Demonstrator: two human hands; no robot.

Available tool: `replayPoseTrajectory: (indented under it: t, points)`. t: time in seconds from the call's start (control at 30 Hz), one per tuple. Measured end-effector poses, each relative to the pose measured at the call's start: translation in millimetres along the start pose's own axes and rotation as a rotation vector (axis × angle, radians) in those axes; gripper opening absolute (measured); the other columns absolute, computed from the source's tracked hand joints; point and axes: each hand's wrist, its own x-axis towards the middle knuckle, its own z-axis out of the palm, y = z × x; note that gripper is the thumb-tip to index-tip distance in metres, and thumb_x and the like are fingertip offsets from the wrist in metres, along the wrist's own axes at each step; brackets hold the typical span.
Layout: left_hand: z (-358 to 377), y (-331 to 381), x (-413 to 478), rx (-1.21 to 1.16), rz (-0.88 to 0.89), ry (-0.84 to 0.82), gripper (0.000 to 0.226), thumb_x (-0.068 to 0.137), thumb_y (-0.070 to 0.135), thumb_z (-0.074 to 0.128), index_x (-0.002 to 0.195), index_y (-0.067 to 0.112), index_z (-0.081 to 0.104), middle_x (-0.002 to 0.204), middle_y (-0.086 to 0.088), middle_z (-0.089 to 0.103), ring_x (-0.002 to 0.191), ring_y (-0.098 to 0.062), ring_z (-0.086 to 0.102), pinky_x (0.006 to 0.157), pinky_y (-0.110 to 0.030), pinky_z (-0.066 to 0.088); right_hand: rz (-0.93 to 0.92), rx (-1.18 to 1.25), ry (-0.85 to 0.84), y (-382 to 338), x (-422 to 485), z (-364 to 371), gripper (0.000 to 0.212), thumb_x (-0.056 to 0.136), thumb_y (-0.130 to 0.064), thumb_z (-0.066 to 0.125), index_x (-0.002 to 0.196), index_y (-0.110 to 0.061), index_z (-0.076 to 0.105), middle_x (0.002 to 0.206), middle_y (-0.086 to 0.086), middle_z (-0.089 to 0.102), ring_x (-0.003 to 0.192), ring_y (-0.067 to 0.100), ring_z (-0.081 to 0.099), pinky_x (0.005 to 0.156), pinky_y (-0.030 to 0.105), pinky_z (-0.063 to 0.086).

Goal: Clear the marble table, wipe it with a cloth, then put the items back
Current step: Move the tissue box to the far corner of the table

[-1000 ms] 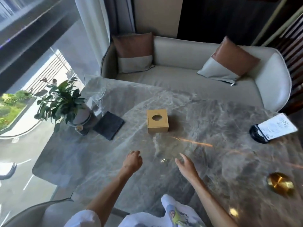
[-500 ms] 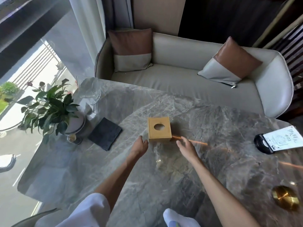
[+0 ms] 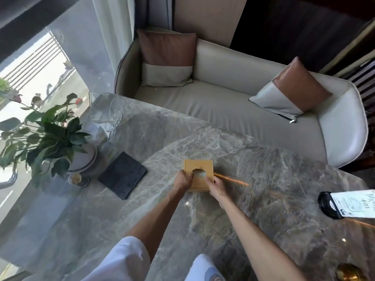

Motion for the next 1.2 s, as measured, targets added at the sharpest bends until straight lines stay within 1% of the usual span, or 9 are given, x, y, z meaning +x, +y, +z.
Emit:
replayPoseTrajectory:
  t: [0.2, 0.33, 0.4, 0.5, 0.63, 0.77, 0.9, 1.0, 1.2]
  points:
    - [-26, 25, -24, -0.021, -0.004, 0.063, 0.048, 0.093, 0.043, 0.048, 0.118, 0.002, 0.054, 0.108, -0.018, 0.064, 0.092, -0.034, 0.062, 0.071, -0.045, 0.056, -0.109, -0.028, -0.014, -24, -11, -1, 0.024, 0.092, -0.04, 0.057, 0.1, -0.019, 0.066, 0.097, 0.001, 0.066, 0.1, 0.022, 0.061, 0.1, 0.052, 0.048]
    - [-25, 37, -50, -0.095, 0.051, 0.116, 0.049, 0.088, 0.046, 0.059, 0.12, 0.01, 0.052, 0.103, -0.01, 0.059, 0.09, -0.028, 0.059, 0.075, -0.044, 0.056, -0.146, 0.061, 0.047, -31, -44, -14, 0.043, 0.093, -0.037, 0.058, 0.124, -0.007, 0.054, 0.101, -0.003, 0.057, 0.102, 0.019, 0.056, 0.1, 0.051, 0.048]
    - [-12, 33, -66, -0.166, 0.023, 0.083, 0.05, 0.08, 0.052, 0.064, 0.113, 0.019, 0.047, 0.111, -0.012, 0.061, 0.086, -0.024, 0.058, 0.063, -0.038, 0.052, -0.158, 0.061, 0.103, -18, -69, -29, 0.043, 0.091, -0.046, 0.058, 0.118, -0.014, 0.05, 0.097, -0.007, 0.057, 0.099, 0.02, 0.058, 0.096, 0.051, 0.05]
    - [26, 17, -94, -0.155, -0.04, 0.036, 0.057, 0.067, 0.059, 0.068, 0.108, 0.029, 0.042, 0.121, -0.012, 0.05, 0.102, -0.03, 0.058, 0.052, -0.032, 0.05, -0.16, -0.033, 0.185, 23, -109, -57, 0.038, 0.088, -0.056, 0.055, 0.109, -0.025, 0.046, 0.101, -0.006, 0.062, 0.097, 0.021, 0.06, 0.087, 0.038, 0.047]
    - [104, -13, -145, 0.058, 0.007, 0.002, 0.051, 0.072, 0.042, 0.065, 0.112, 0.024, 0.039, 0.118, -0.01, 0.038, 0.107, -0.034, 0.05, 0.083, -0.05, 0.057, -0.103, -0.007, 0.27, 91, -167, -102, 0.033, 0.09, -0.05, 0.056, 0.105, -0.023, 0.044, 0.098, -0.002, 0.062, 0.09, 0.018, 0.057, 0.076, 0.029, 0.038]
    - [190, -34, -195, 0.192, 0.029, 0.005, 0.06, 0.066, 0.046, 0.061, 0.116, 0.018, 0.042, 0.12, -0.016, 0.04, 0.116, -0.04, 0.044, 0.106, -0.048, 0.038, 0.002, 0.165, 0.349, 171, -207, -144, 0.043, 0.079, -0.064, 0.057, 0.096, -0.027, 0.043, 0.095, -0.002, 0.062, 0.089, 0.021, 0.063, 0.082, 0.044, 0.054]
    - [298, -57, -251, 0.404, 0.083, -0.11, 0.066, 0.07, 0.047, 0.062, 0.122, 0.011, 0.04, 0.127, -0.022, 0.04, 0.126, -0.045, 0.036, 0.111, -0.046, 0.029, 0.137, 0.364, 0.374, 274, -240, -209, 0.043, 0.078, -0.056, 0.065, 0.101, -0.026, 0.044, 0.099, 0.004, 0.061, 0.085, 0.02, 0.063, 0.079, 0.055, 0.057]
    - [378, -72, -278, 0.531, 0.073, -0.194, 0.063, 0.075, 0.039, 0.064, 0.125, 0.014, 0.036, 0.132, -0.021, 0.035, 0.13, -0.043, 0.03, 0.11, -0.047, 0.029, 0.215, 0.443, 0.413, 357, -249, -251, 0.072, 0.062, -0.071, 0.06, 0.114, -0.024, 0.042, 0.112, 0.006, 0.061, 0.102, 0.025, 0.062, 0.088, 0.055, 0.054]
    - [487, -81, -324, 0.714, 0.112, -0.299, 0.063, 0.077, 0.041, 0.063, 0.126, 0.013, 0.033, 0.134, -0.017, 0.031, 0.129, -0.041, 0.03, 0.11, -0.046, 0.03, 0.324, 0.532, 0.515, 414, -286, -327, 0.047, 0.088, -0.036, 0.065, 0.12, -0.01, 0.042, 0.098, 0.004, 0.063, 0.084, 0.017, 0.061, 0.079, 0.038, 0.052]
